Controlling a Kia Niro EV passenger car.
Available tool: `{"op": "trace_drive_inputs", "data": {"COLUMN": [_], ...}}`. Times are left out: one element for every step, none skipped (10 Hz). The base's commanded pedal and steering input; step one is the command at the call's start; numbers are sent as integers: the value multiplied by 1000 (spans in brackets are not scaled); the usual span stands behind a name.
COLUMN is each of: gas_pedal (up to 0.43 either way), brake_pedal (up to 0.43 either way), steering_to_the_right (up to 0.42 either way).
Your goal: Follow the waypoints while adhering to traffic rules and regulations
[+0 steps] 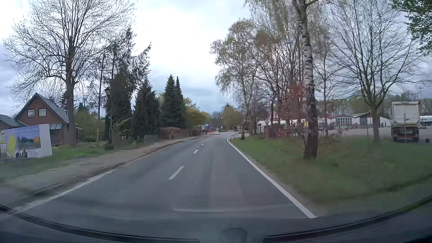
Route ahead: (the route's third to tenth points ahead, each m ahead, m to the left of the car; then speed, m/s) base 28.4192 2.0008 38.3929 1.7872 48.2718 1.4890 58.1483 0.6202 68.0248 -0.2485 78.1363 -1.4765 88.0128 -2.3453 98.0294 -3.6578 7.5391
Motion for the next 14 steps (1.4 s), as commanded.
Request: {"op": "trace_drive_inputs", "data": {"gas_pedal": [59, 59, 59, 59, 59, 59, 59, 59, 59, 59, 59, 59, 59, 59], "brake_pedal": [0, 0, 0, 0, 0, 0, 0, 0, 0, 0, 0, 0, 0, 0], "steering_to_the_right": [-3, -2, -2, -2, -2, -2, -2, -2, -2, -2, -2, -2, -2, -2]}}
